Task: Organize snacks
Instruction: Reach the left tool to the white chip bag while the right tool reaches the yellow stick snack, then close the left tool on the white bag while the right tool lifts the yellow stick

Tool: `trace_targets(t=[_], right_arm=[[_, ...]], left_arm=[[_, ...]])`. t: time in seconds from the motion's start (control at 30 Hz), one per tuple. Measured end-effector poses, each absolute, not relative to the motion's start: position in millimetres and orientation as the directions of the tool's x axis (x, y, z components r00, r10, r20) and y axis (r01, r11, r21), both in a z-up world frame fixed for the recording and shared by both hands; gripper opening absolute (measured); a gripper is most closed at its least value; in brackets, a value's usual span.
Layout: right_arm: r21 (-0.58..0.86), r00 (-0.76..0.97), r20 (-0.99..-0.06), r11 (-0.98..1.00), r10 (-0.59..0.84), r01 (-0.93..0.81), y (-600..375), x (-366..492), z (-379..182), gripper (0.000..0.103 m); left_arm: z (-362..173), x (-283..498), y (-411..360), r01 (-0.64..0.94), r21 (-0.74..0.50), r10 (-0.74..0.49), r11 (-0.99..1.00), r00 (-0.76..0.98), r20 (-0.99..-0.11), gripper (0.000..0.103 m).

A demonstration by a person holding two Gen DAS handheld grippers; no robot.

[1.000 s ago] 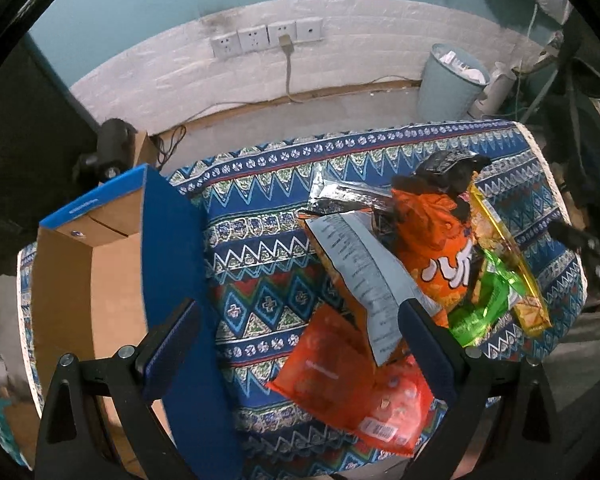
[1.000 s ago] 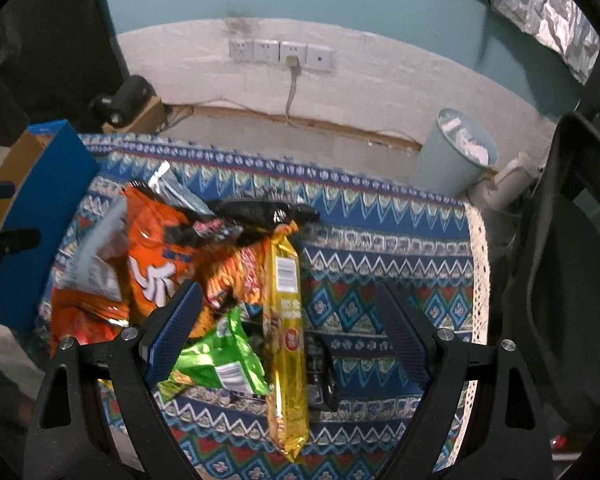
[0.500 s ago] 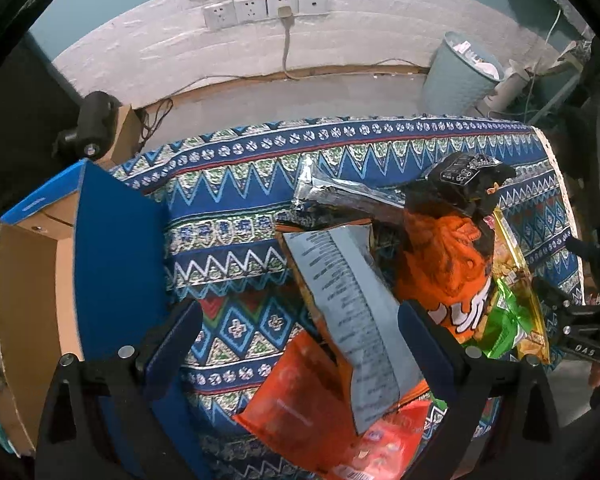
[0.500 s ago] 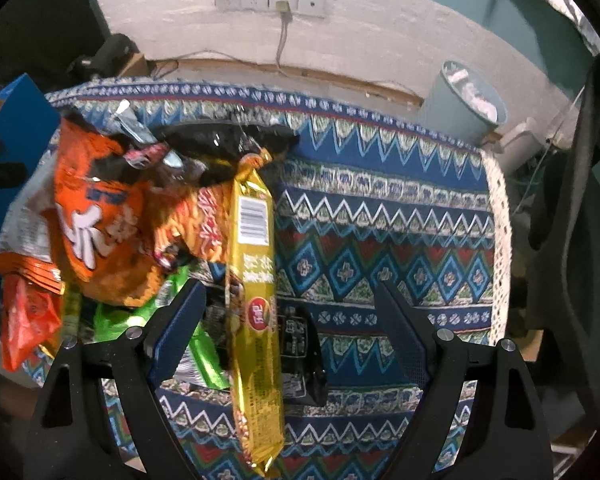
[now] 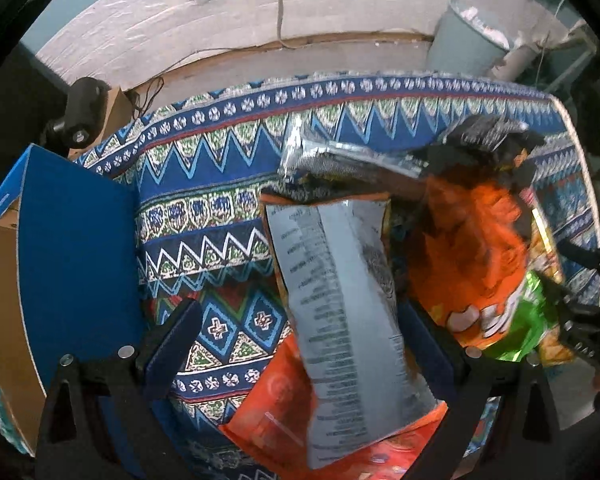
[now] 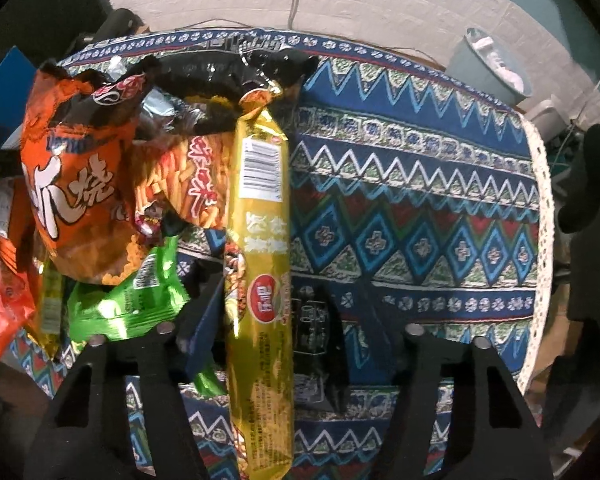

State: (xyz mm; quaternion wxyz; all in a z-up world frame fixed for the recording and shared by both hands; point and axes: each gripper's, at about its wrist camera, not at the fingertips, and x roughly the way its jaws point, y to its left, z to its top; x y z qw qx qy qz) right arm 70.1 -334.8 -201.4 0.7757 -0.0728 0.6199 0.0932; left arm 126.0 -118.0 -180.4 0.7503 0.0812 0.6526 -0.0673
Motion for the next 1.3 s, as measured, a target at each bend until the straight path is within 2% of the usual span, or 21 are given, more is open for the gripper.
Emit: trace_targets(t=[0.03, 0.1, 0.13, 0.17, 0.27, 0.33, 0.43, 0.5, 0.53, 0.57, 0.8, 1.3], right_arm=[[0.008, 0.216, -0.974, 0.97, 0.062, -0.244, -334, 69, -201, 0.048], [0.016, 0.218, -0.973, 0.964, 0.076, -0.265, -330, 67, -199, 0.03], [0.009, 0.221, -0.973, 0.962, 0.072, -0.273, -327, 67, -198, 0.03], [0.002, 0.223, -0.972, 0.96, 0.067, -0.28, -326, 67, -199, 0.03], [0.001, 0.213, -0.975, 0.962, 0.062, -0.273, -324, 68, -204, 0.03], [0.012, 0.209, -0.976, 0.966, 0.068, -0.258, -325, 70, -207, 0.03], [0.01, 0.216, -0.974, 0.966, 0.067, -0.257, -325, 71, -208, 0.03], [0.009, 0.22, -0.973, 0.965, 0.069, -0.261, -324, 70, -208, 0.028], [0.007, 0.222, -0.973, 0.964, 0.068, -0.264, -324, 69, -208, 0.028], [0.007, 0.221, -0.973, 0.964, 0.068, -0.266, -323, 69, -207, 0.027], [-0.007, 0.232, -0.971, 0.968, 0.053, -0.252, -325, 63, -193, 0.026], [-0.062, 0.337, -0.941, 0.971, 0.021, -0.233, -324, 47, -148, 0.026]], left_arm=[[-183, 125, -117, 0.211, 0.038, 0.01, 0.977, 0.136, -0.991, 0.1], [-189, 124, -115, 0.215, 0.041, 0.014, 0.976, 0.122, -0.992, 0.1], [-191, 124, -114, 0.215, 0.034, 0.009, 0.976, 0.118, -0.993, 0.099], [-194, 123, -113, 0.213, 0.023, -0.001, 0.977, 0.11, -0.994, 0.095], [-203, 123, -108, 0.214, -0.008, -0.024, 0.977, 0.069, -0.997, 0.074], [-210, 122, -104, 0.213, -0.032, -0.044, 0.977, 0.055, -0.997, 0.072], [-210, 123, -97, 0.198, -0.055, -0.073, 0.979, 0.084, -0.994, 0.062], [-211, 125, -92, 0.198, -0.04, -0.059, 0.979, 0.088, -0.994, 0.045], [-213, 127, -90, 0.198, -0.04, -0.058, 0.979, 0.088, -0.994, 0.044], [-213, 127, -88, 0.198, -0.042, -0.062, 0.979, 0.094, -0.994, 0.038], [-197, 117, -74, 0.235, -0.006, -0.042, 0.972, 0.145, -0.988, 0.031], [-129, 74, -86, 0.305, 0.148, 0.035, 0.941, 0.347, -0.937, 0.03]])
